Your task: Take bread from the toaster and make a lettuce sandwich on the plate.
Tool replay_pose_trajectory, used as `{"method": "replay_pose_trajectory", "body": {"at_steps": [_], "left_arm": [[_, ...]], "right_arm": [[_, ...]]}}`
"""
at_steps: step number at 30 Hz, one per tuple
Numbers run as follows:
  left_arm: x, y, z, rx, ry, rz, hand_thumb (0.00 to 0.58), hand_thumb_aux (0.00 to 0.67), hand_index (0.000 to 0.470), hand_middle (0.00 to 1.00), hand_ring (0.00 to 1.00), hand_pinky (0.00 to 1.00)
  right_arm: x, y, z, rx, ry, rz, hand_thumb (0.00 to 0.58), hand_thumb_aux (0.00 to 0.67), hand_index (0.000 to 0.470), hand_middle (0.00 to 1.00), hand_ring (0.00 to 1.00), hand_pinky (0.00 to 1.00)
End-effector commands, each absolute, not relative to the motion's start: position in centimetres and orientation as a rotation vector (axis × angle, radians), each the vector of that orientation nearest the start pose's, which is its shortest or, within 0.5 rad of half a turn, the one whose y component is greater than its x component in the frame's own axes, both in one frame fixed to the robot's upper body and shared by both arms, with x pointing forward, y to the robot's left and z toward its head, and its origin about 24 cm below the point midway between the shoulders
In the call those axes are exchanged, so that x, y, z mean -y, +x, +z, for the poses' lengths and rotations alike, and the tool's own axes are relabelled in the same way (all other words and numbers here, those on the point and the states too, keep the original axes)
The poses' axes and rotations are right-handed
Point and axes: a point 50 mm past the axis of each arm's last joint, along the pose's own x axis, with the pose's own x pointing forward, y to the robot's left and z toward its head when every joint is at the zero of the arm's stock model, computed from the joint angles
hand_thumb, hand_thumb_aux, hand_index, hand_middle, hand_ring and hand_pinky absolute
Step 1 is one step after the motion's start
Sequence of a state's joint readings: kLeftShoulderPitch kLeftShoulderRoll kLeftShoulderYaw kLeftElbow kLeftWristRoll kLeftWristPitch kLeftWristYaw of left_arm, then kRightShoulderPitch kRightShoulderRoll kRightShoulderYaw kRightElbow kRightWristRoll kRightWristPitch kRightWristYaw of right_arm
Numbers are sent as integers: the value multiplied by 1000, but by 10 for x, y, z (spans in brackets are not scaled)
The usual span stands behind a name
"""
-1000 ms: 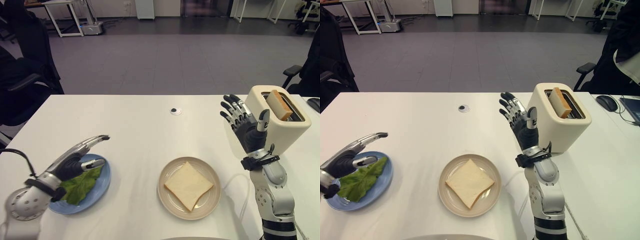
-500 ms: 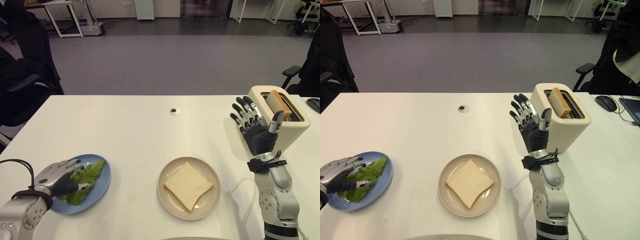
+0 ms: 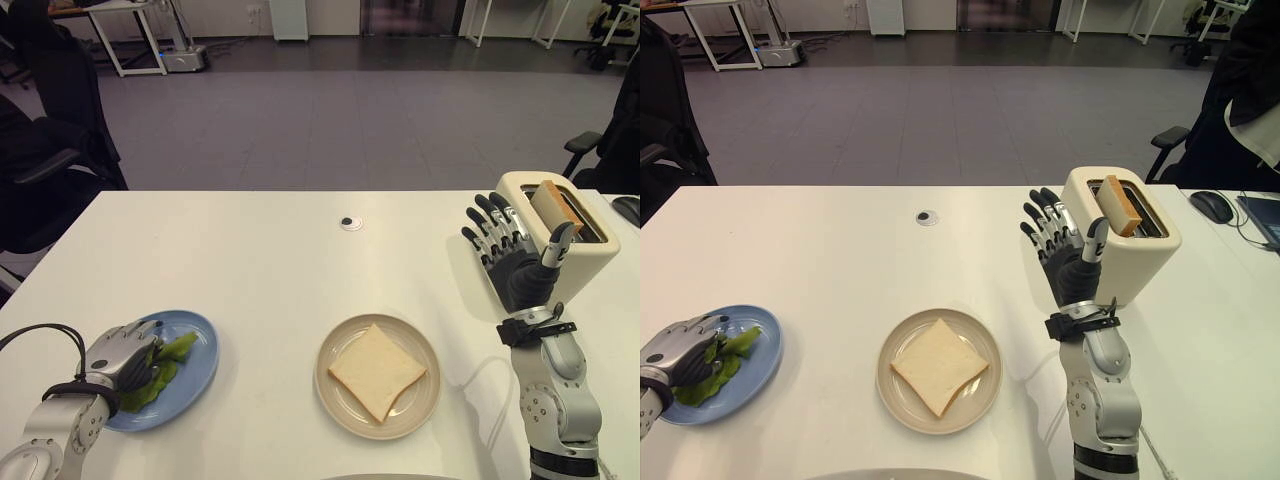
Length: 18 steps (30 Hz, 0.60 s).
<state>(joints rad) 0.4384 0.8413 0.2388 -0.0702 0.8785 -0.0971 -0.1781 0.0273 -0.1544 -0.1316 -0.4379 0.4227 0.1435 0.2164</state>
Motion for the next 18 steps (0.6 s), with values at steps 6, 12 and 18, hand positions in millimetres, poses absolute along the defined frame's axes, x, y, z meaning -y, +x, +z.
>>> {"method": "replay_pose_trajectory", "body": {"at_steps": [6, 12, 18], "left_arm": [[-322, 183, 97, -270, 1708, -162, 580, 670, 470, 0, 0, 0], [-285, 198, 137, -5, 1631, -194, 580, 670, 470, 0, 0, 0], [-248, 205, 137, 148, 1531, -348, 580, 670, 470, 0, 0, 0]], "right_arm": [[184, 235, 128, 301, 207, 206, 0, 0, 0, 0, 0, 0], [182, 236, 127, 302, 214, 205, 0, 0, 0, 0, 0, 0], [178, 237, 126, 303, 222, 207, 0, 0, 0, 0, 0, 0]]}}
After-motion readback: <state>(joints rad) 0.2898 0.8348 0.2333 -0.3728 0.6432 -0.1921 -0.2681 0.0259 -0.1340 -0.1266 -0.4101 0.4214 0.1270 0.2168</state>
